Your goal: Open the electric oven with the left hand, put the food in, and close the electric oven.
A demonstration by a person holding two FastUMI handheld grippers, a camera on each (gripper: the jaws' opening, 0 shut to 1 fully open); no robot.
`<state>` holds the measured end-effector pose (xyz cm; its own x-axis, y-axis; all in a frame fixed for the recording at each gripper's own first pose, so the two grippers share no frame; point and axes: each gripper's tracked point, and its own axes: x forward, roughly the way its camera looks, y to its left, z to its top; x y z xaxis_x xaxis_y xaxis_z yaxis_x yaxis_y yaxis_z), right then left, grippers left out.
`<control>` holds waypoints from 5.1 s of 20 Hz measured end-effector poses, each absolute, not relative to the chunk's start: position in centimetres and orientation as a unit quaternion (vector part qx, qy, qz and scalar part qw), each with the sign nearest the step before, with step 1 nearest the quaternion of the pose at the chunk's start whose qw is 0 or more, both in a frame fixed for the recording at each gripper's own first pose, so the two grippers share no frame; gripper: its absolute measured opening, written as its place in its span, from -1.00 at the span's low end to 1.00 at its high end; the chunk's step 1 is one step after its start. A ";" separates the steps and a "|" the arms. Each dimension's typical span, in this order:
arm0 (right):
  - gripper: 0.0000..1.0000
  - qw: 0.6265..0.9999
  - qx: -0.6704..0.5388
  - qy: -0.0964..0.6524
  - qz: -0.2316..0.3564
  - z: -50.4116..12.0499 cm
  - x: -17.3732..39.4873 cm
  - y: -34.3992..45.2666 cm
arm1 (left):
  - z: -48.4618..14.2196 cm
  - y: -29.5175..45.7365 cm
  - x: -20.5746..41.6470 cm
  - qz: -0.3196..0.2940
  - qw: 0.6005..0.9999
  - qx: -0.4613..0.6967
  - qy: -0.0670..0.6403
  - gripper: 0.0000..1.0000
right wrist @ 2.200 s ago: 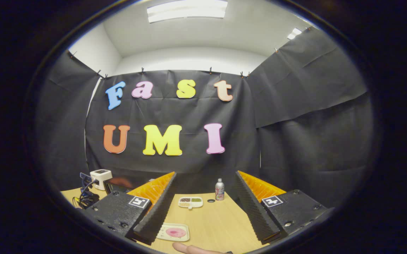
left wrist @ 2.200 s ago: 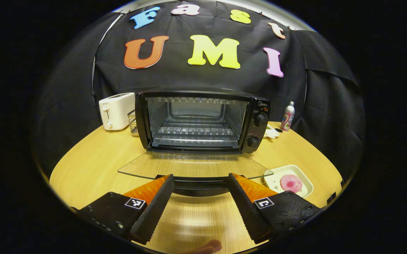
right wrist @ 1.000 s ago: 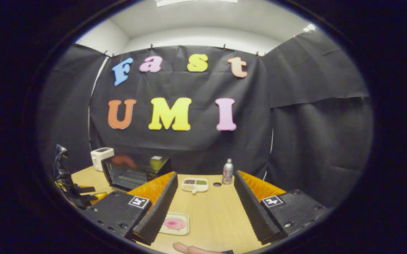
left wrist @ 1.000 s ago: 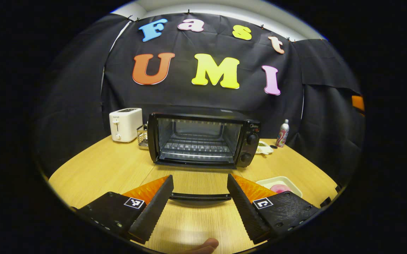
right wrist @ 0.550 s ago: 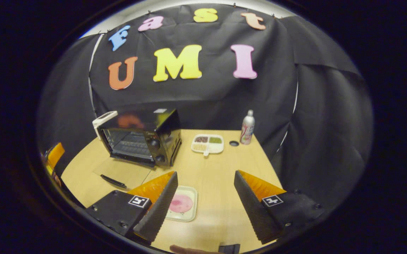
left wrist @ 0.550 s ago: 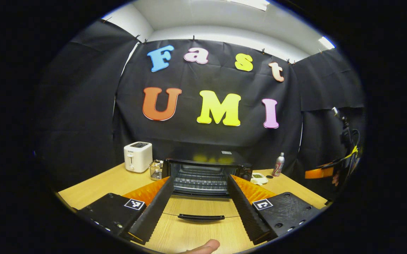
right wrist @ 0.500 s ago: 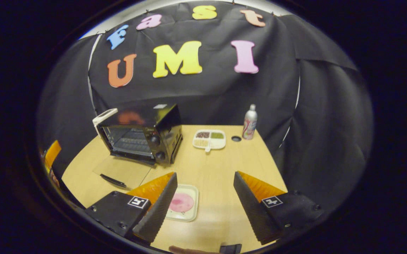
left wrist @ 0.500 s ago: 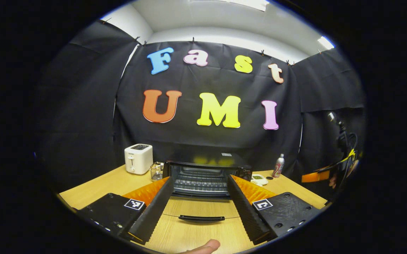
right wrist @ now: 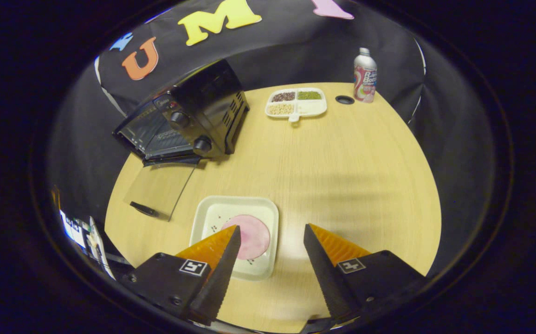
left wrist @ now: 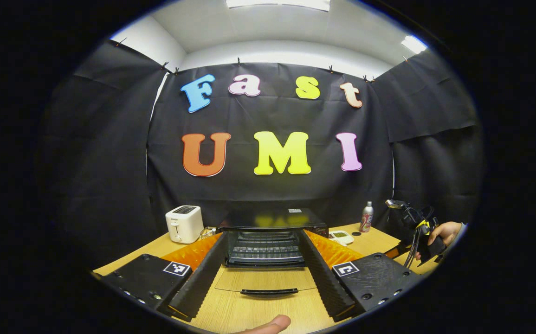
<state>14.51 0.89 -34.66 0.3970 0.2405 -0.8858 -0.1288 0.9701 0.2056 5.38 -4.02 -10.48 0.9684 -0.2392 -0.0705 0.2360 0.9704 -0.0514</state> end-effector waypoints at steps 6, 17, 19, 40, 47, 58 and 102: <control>0.11 0.787 0.072 0.601 0.115 -37.7 13.6 1.2 | -11.3 -5.3 6.2 -0.117 0.992 -0.004 0.050 0.91; -0.98 0.707 0.123 0.671 0.186 -39.3 12.9 2.1 | -11.8 -7.3 6.7 -0.115 0.991 0.017 0.065 0.91; -0.92 0.699 0.157 0.670 0.193 -39.6 12.9 2.3 | -11.9 -7.7 6.6 -0.117 0.991 0.019 0.066 0.91; -0.93 0.761 0.224 0.577 0.195 -30.3 11.7 2.3 | -11.0 -4.3 4.1 -0.114 0.992 -0.004 0.057 0.93; -0.93 0.767 0.231 0.560 0.213 -27.4 12.4 9.6 | -9.8 0.4 3.3 -0.102 0.994 -0.023 0.035 0.93; -0.98 0.756 0.235 0.569 0.224 -29.6 13.7 22.7 | -10.7 7.7 2.6 -0.056 0.998 -0.021 0.021 0.92; -0.87 0.851 0.460 0.240 -0.088 -34.8 30.7 31.3 | -15.5 12.5 4.5 -0.031 0.995 -0.048 0.082 0.90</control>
<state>30.66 31.34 -34.78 0.8695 0.0708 -0.4888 0.3701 0.5619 0.7398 4.47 12.48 -15.49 0.9844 -0.0702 -0.1611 0.0544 0.9935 -0.1004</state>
